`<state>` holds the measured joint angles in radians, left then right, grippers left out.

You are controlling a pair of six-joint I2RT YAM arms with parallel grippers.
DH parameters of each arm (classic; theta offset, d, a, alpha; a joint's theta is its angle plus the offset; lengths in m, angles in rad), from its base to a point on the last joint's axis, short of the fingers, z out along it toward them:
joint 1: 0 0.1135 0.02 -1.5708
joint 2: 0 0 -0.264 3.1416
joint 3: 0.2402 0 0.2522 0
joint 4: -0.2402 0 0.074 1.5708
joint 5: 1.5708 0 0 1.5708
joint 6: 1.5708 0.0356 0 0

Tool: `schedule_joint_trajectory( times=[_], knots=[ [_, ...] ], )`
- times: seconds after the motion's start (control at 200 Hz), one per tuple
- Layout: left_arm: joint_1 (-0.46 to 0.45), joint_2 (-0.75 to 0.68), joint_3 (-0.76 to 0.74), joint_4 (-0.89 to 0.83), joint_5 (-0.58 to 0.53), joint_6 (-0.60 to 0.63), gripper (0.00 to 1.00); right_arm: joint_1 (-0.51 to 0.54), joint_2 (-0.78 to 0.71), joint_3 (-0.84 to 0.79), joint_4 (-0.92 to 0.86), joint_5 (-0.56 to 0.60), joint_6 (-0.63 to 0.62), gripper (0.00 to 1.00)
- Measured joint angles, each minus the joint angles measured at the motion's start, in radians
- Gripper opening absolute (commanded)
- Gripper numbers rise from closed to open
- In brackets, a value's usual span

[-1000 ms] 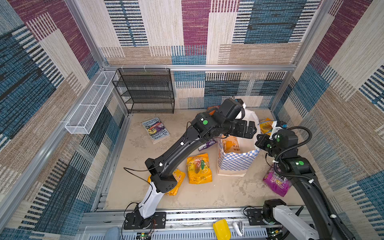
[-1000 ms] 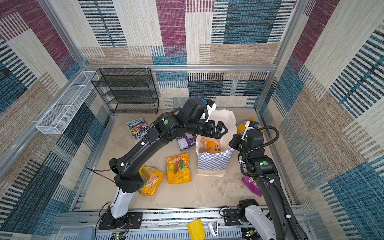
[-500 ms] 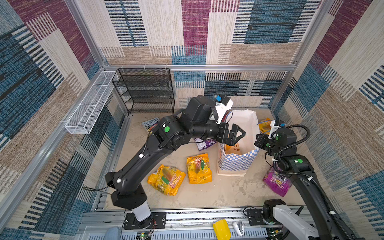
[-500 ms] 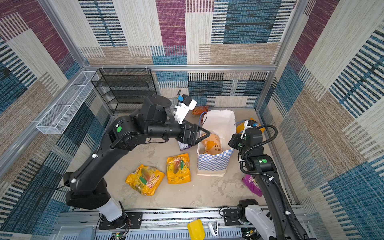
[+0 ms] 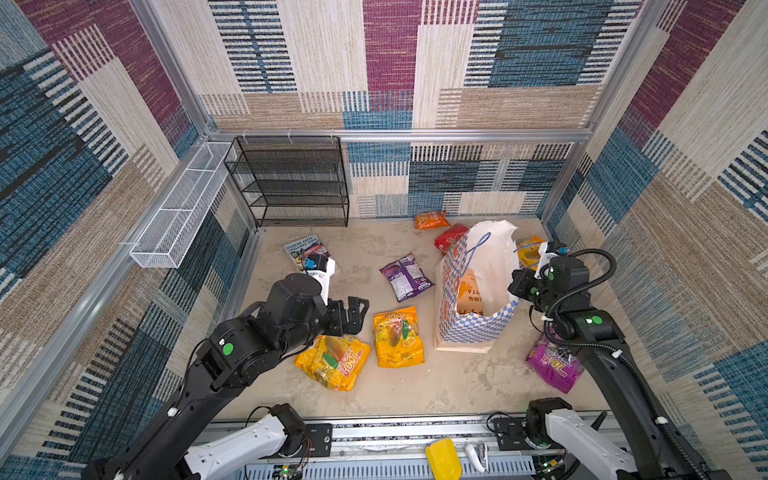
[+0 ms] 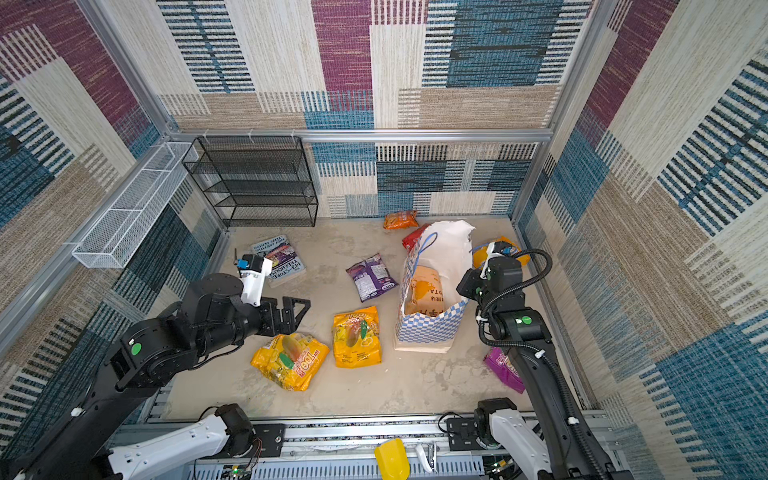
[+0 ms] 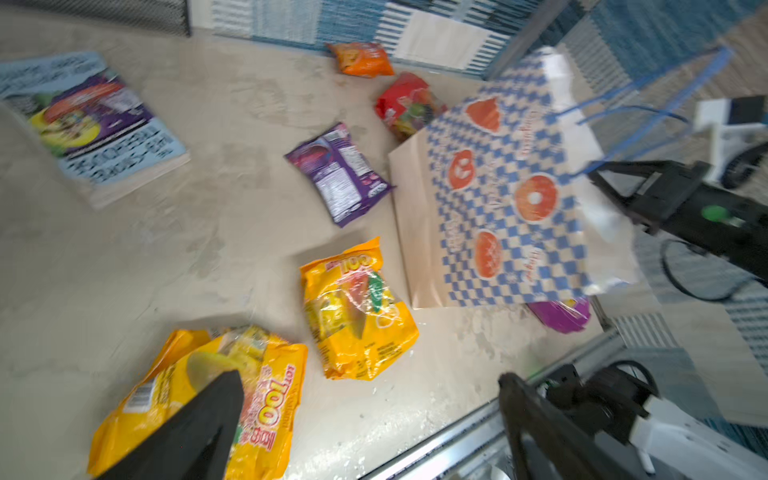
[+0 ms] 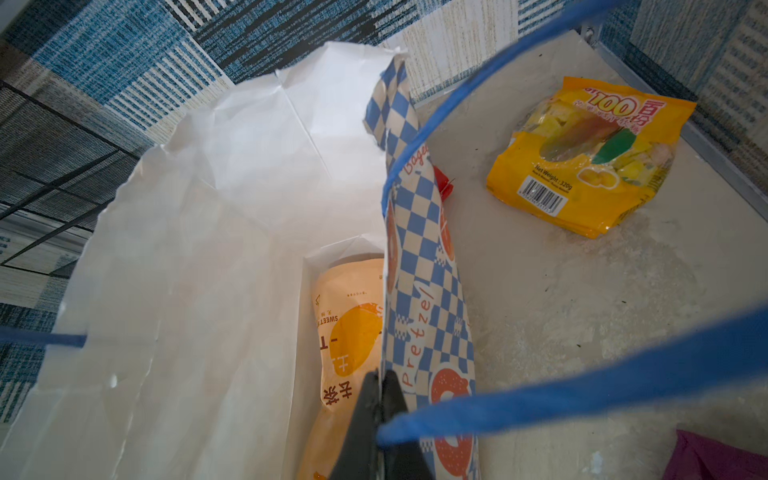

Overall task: Place the snacks into the paper bag
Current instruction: 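Raise the left gripper out of the paper bag and draw it back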

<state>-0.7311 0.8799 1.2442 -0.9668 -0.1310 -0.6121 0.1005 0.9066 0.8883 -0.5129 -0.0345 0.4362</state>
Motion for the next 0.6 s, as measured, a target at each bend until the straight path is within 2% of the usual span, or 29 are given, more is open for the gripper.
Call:
schedule_joint_trajectory(
  times=[0.23,0.411,0.601],
  knots=[
    [0.128,-0.028,-0.243,-0.047,0.073,-0.16,0.99,0.0,-0.013,-0.019,0.015,-0.008,-0.001,0.0],
    [0.144,-0.04,-0.413,-0.016,0.188,-0.274,0.99,0.0,-0.045,-0.046,0.034,-0.018,-0.004,0.0],
    [0.143,0.002,-0.5,0.06,0.301,-0.352,0.99,0.0,-0.052,-0.057,0.05,-0.017,-0.008,0.0]
  ],
)
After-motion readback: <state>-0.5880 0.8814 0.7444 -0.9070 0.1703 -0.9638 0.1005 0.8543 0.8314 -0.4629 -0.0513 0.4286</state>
